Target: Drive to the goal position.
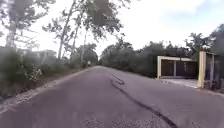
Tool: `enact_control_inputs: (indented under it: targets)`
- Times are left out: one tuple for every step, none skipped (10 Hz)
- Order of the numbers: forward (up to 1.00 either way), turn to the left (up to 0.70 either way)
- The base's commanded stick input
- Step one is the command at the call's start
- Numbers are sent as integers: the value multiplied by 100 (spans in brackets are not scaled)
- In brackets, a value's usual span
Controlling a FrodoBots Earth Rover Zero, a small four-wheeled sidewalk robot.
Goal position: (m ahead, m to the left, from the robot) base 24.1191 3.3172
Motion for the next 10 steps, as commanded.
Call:
enact_control_inputs:
  targets:
    - [100,0]
    - [100,0]
    - [100,0]
    - [100,0]
    - [100,0]
    - [100,0]
    - [100,0]
    - [100,0]
    - [100,0]
    - [100,0]
